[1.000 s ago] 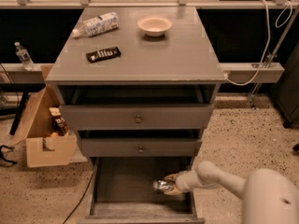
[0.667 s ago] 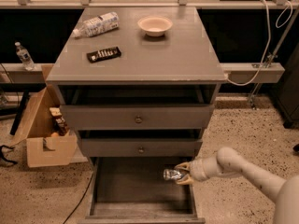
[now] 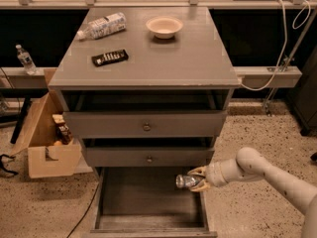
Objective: Pick redbull can from bottom drawer and place on counter
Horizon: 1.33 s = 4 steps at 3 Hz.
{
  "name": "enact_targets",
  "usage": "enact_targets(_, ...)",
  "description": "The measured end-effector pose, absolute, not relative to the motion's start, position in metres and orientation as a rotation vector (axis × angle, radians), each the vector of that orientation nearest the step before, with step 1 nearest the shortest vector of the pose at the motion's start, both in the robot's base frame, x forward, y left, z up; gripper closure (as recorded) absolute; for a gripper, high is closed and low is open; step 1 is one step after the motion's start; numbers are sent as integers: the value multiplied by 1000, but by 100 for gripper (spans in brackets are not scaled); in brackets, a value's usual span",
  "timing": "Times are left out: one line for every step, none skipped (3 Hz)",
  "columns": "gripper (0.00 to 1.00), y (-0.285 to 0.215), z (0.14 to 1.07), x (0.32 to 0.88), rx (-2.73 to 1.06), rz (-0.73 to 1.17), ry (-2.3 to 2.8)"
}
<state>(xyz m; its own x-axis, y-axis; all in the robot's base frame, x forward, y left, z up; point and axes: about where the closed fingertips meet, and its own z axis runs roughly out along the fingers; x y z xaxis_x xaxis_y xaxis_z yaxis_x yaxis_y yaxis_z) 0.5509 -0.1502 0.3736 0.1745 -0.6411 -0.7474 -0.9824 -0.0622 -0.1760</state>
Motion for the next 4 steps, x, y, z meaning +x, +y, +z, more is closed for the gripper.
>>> enact_targets(100,-139,408,545,-1827,618,1519)
enact_targets(100,-129,461,539,-1851,508,1549)
enact_targets(100,-102,531,518,-1920,439,1537)
enact_targets(100,-86,612,509,-1977,322,1473)
